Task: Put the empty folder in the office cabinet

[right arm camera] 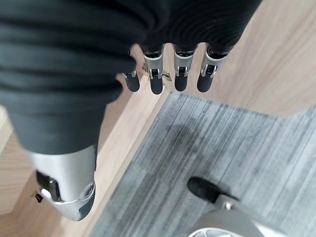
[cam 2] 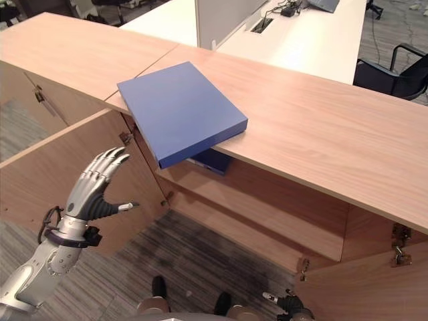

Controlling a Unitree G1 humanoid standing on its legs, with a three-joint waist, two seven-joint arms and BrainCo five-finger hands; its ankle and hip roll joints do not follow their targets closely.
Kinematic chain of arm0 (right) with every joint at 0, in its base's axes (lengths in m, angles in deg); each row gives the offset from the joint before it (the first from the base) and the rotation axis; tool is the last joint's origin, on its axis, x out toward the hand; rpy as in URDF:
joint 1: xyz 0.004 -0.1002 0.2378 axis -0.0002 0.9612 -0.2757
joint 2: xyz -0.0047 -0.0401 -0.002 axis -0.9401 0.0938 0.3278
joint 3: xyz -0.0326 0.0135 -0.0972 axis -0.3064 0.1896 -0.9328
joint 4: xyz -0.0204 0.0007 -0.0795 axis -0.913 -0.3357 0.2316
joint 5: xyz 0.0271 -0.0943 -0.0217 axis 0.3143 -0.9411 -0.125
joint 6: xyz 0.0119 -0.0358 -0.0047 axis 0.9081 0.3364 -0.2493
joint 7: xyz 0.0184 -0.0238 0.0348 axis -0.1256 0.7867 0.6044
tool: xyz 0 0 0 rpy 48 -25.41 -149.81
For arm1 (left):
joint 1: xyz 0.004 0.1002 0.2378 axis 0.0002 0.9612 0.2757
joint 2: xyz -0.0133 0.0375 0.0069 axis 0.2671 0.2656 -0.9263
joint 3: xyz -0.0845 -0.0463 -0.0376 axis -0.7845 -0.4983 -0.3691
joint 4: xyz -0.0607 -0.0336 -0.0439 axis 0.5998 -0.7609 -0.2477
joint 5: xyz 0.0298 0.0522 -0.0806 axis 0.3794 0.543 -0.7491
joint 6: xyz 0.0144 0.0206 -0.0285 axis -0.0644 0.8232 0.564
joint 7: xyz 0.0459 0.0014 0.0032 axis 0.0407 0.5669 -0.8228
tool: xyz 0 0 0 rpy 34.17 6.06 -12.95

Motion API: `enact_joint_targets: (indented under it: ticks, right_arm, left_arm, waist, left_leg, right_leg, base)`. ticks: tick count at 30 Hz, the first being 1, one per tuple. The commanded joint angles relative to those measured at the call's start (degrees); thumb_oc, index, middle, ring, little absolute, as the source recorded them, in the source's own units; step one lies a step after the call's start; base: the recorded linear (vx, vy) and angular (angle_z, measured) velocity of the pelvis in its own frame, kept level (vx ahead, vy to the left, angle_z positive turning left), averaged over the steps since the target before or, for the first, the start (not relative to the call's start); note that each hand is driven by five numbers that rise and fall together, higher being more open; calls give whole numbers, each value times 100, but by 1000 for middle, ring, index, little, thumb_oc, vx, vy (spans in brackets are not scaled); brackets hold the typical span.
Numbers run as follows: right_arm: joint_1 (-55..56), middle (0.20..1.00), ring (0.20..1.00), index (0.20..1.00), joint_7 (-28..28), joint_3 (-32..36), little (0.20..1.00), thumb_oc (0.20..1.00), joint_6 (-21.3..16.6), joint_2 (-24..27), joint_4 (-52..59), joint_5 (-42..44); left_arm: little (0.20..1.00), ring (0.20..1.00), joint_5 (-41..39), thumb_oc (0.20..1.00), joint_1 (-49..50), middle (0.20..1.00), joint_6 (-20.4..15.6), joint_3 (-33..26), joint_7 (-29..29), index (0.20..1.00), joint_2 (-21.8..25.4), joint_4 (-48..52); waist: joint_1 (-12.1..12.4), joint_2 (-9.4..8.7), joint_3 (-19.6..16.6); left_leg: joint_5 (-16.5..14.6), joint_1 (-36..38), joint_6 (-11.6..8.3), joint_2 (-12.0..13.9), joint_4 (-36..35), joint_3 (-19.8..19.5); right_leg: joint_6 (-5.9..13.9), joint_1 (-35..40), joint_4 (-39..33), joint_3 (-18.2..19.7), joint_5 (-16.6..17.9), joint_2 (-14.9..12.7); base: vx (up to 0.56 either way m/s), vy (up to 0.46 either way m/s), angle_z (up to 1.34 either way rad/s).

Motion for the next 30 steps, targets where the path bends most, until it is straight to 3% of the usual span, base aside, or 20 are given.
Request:
enact_joint_targets:
  ticks: [1,21,30]
  right_arm:
    - [-122,1000,1000,1000,-80,-188,1000,1000,-127,-161,-61,134]
    - [-106,1000,1000,1000,-41,-311,1000,1000,-143,-205,-33,105]
    - [-135,1000,1000,1000,-81,-458,1000,1000,-130,-164,13,79]
  left_arm:
    - [1000,1000,391,1000,-274,1000,-172,32,-187,1000,278,193]
    - [1000,1000,1138,1000,-1260,1000,36,404,-398,1000,485,288]
    - [1000,1000,1742,1000,-2381,1000,543,1407,-516,1000,214,-777]
  waist:
    - [-107,-336,-137]
    - [-252,-431,-440]
    - [-412,-468,-566]
  left_leg:
    - [-702,-217,-93,90,157,109]
    - [-800,-222,-106,121,150,235]
    - [-820,-299,-108,157,207,313]
  right_leg:
    - [475,69,32,406,-733,-103]
    - [503,-46,32,654,-677,-81]
    - [504,-125,32,777,-654,-65]
  base:
    - [29,30,-8]
    - [13,4,-8]
    - [-6,2,-8]
